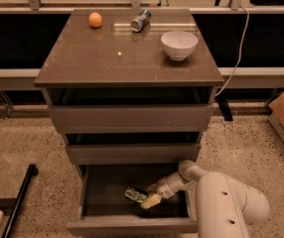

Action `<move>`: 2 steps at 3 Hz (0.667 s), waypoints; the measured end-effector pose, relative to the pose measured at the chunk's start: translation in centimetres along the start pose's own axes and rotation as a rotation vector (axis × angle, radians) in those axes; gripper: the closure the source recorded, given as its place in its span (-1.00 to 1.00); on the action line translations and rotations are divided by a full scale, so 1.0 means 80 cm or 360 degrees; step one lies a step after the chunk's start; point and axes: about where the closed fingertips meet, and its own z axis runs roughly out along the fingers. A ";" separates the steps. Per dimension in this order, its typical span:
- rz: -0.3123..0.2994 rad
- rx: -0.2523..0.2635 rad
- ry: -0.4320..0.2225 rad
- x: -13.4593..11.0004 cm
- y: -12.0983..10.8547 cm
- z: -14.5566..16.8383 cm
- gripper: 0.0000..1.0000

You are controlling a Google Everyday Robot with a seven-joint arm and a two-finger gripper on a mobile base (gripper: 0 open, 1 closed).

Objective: Place green can into bottom drawer

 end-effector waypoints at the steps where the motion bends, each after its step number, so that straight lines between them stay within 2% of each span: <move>1: 0.0002 -0.0011 0.0000 0.001 0.002 0.005 -0.99; 2: 0.0003 -0.0011 0.0000 0.001 0.002 0.005 -1.00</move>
Offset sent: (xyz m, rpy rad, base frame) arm -0.0016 0.0018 -0.0012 0.0015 0.0032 0.0023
